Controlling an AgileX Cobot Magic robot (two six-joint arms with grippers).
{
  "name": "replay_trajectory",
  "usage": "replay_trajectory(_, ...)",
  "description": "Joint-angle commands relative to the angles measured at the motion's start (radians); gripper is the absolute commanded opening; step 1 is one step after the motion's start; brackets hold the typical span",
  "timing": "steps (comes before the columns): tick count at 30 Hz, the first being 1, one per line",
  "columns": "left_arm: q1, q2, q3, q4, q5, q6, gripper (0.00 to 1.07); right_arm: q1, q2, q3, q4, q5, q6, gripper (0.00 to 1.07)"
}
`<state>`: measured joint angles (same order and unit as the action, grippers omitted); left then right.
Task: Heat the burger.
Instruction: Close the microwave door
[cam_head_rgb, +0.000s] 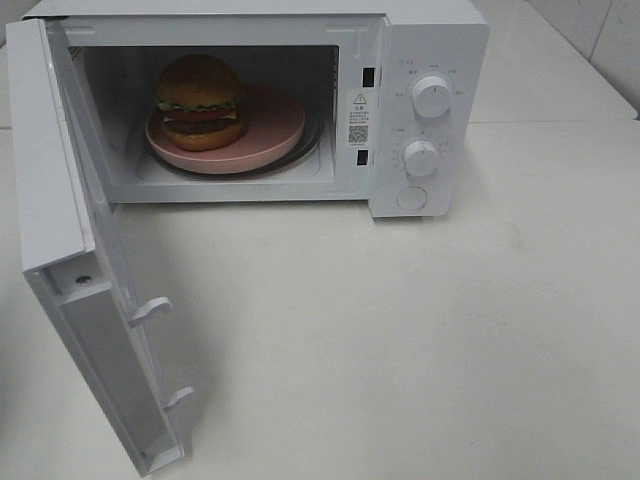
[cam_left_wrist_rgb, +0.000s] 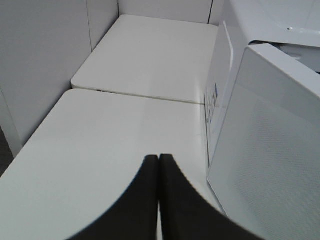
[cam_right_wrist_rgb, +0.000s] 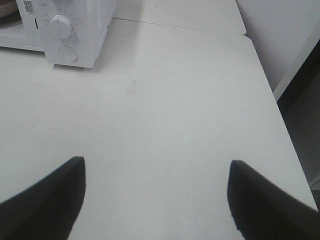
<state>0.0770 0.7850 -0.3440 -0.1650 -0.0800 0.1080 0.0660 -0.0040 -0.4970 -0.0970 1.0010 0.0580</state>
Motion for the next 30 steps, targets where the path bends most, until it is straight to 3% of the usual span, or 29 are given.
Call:
replay_trajectory(1,0.001,0.050,0.015,-0.006,-0.102,-0.001,0.00,-0.006,-0.026,0.000,-0.003,-0.008,-0.015,0.76)
replay_trajectory(6,-0.045,0.174,0.018,0.043,-0.223,-0.005,0.00,-0.006,-0.026,0.000,-0.003,-0.008,-0.015,0.76)
replay_trajectory(7,-0.092,0.221,0.018,0.105,-0.283,-0.004,0.00,-0.006,-0.026,0.000,-0.003,-0.008,-0.015,0.76)
replay_trajectory(8,-0.092,0.221,0.018,0.105,-0.283,-0.004,0.00,-0.006,-0.026,0.000,-0.003,-0.008,-0.015,0.76)
replay_trajectory(10,-0.136,0.285,0.018,0.205,-0.359,-0.005,0.00,-0.006,-0.026,0.000,-0.003,-0.008,-0.015,0.76)
replay_trajectory(14,-0.146,0.328,0.018,0.261,-0.382,-0.027,0.00,-0.006,-0.026,0.000,-0.003,-0.008,-0.015,0.76)
replay_trajectory(16,-0.146,0.360,0.018,0.339,-0.384,-0.083,0.00,-0.006,-0.026,0.000,-0.003,-0.008,-0.015,0.76)
replay_trajectory(17,-0.146,0.360,0.018,0.339,-0.384,-0.083,0.00,-0.006,-0.026,0.000,-0.003,-0.008,-0.015,0.76)
replay_trajectory(18,-0.146,0.382,0.018,0.421,-0.403,-0.159,0.00,-0.006,-0.026,0.000,-0.003,-0.008,-0.015,0.76)
replay_trajectory(19,-0.146,0.391,0.018,0.463,-0.420,-0.195,0.00,-0.006,-0.026,0.000,-0.003,-0.008,-0.015,0.76)
replay_trajectory(20,-0.146,0.391,0.018,0.463,-0.420,-0.195,0.00,-0.006,-0.026,0.000,-0.003,-0.008,-0.015,0.76)
replay_trajectory(21,-0.146,0.415,0.018,0.568,-0.468,-0.275,0.00,-0.006,-0.026,0.000,-0.003,-0.008,-0.015,0.76)
replay_trajectory(22,-0.146,0.415,0.018,0.568,-0.468,-0.275,0.00,-0.006,-0.026,0.000,-0.003,-0.008,-0.015,0.76)
replay_trajectory(23,-0.146,0.435,0.018,0.648,-0.511,-0.322,0.00,-0.006,-0.026,0.000,-0.003,-0.008,-0.015,0.76)
replay_trajectory(26,-0.146,0.468,0.016,0.711,-0.567,-0.364,0.00,-0.006,-0.026,0.000,-0.003,-0.008,-0.015,0.76)
replay_trajectory(30,-0.152,0.507,0.016,0.716,-0.615,-0.395,0.00,-0.006,-0.026,0.000,-0.003,-0.008,-0.015,0.76)
